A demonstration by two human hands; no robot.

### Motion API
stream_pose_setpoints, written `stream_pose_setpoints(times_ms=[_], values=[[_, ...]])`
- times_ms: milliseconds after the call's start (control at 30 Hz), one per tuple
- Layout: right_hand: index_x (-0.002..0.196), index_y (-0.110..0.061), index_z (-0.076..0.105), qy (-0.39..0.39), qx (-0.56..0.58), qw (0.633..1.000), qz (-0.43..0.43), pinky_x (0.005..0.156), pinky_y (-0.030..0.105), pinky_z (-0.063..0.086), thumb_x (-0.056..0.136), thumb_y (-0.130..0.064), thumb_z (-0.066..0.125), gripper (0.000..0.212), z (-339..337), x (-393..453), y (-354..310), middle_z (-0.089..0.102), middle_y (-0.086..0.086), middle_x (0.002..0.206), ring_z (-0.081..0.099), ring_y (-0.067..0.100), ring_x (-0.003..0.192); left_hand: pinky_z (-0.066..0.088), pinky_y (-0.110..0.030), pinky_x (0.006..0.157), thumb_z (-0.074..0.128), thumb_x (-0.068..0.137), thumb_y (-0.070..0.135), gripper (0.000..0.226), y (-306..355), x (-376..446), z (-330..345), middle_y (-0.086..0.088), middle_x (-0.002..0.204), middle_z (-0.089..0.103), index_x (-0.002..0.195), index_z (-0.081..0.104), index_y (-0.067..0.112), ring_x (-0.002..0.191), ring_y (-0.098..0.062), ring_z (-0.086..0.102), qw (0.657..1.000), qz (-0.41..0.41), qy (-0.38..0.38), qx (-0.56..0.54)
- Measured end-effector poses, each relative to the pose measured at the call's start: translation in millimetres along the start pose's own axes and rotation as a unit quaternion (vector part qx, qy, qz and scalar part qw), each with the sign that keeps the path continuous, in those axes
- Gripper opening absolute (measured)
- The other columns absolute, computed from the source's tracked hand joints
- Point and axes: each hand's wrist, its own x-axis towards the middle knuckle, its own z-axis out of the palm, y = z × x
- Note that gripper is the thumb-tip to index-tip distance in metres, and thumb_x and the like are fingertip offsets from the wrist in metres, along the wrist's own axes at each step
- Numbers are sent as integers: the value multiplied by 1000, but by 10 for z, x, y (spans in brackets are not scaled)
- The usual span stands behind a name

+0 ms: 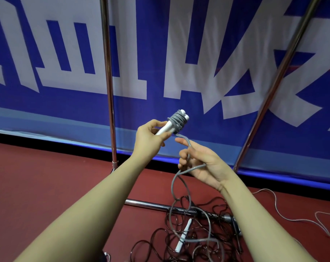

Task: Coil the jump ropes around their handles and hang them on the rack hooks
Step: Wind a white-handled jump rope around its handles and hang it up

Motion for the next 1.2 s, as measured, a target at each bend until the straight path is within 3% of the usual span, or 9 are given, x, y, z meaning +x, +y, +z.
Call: stream_pose_setpoints(times_ms=[200,367,500,633,733,833,967,1100,1200], values=[[142,-12,38,-28,8,1000,1,82,32,53,63,-20,89,94,45,-25,9,60,10,88,62,22,79,45,-16,53,73,83,8,16,-9,1,22,-7,76,71,95,67,15,45,-7,53,1000,1,5,-9],[128,-13,53,56,50,997,-33,59,20,52,84,-16,57,44,132,-35,-37,53,-1,66,53,6,54,43,-17,51,75,82,8,16,-4,23,58,-10,75,71,94,67,16,44,-9,52,1000,3,14,-20],[124,-17,56,104,96,990,-7,34,9,31,86,-24,50,39,155,-14,-60,39,-6,53,30,2,30,39,-15,48,74,82,8,16,-19,25,61,-10,73,70,95,68,14,44,-9,51,1000,4,13,-21],[126,-17,58,101,4,994,45,29,14,19,87,-44,49,48,140,-48,-80,27,-8,44,19,1,27,42,-17,51,75,82,9,17,-44,24,28,-5,70,70,97,69,14,46,-10,51,1000,4,9,-12],[125,-15,59,90,-171,979,68,37,17,17,97,-39,46,39,114,-61,-102,24,-6,51,15,4,37,45,-21,54,75,82,9,19,-83,39,-10,-2,70,70,98,68,15,46,-11,51,1000,2,7,9],[112,-10,65,90,-271,957,55,39,18,18,102,-28,43,30,114,-66,-122,29,-4,53,16,6,39,46,-32,56,76,81,20,15,-159,47,-12,-1,71,70,95,69,21,50,-13,50,997,24,-34,66],[98,-4,66,88,-264,960,34,38,17,19,98,-16,49,21,60,-111,-164,36,-3,54,20,5,36,43,-34,62,71,80,46,12,-209,9,40,13,63,65,84,67,35,60,-17,54,965,66,-105,230],[80,-4,61,130,-249,960,17,37,17,19,99,-19,47,28,-21,-115,-201,36,-3,51,22,4,33,52,-38,64,77,78,21,20,-184,47,7,4,75,70,81,67,38,60,-16,53,947,34,-205,246],[67,-7,55,187,-303,934,-3,39,19,19,98,-26,50,37,-62,-102,-222,28,1,49,22,9,37,45,-24,51,77,77,5,24,-125,13,-26,-2,71,66,84,68,27,53,-15,51,921,11,-305,242]])
